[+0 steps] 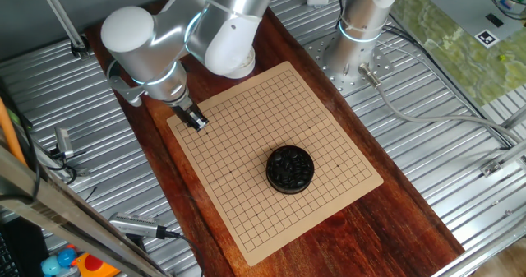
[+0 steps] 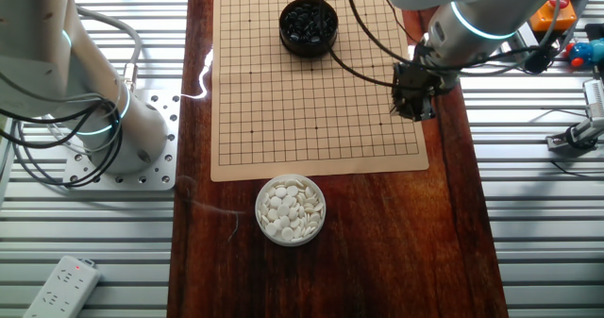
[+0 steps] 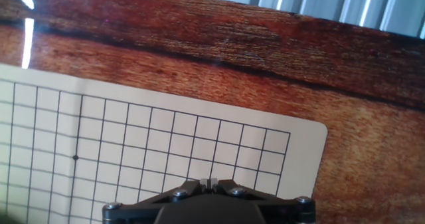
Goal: Play the first move as black on the 3-4 point in the upper right corner of the Go board
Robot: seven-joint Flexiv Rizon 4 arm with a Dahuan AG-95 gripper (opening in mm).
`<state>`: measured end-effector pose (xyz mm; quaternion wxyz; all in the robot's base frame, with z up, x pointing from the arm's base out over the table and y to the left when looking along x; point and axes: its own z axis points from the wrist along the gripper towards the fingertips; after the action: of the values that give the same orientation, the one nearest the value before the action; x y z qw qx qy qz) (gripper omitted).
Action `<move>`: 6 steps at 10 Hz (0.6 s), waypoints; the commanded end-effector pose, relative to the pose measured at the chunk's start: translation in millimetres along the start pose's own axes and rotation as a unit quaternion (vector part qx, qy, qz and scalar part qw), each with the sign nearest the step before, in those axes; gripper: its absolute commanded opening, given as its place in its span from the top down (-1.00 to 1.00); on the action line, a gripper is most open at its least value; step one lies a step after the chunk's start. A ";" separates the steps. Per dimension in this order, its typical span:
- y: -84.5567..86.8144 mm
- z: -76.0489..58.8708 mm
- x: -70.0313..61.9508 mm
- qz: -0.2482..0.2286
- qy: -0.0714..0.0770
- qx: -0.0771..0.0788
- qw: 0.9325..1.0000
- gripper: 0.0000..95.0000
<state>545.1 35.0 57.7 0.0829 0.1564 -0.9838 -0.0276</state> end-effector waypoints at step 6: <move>0.7 0.3 -0.5 -0.021 -0.006 -0.012 1.000 1.00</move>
<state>545.3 35.6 57.2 0.0771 0.1773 -0.9802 -0.0433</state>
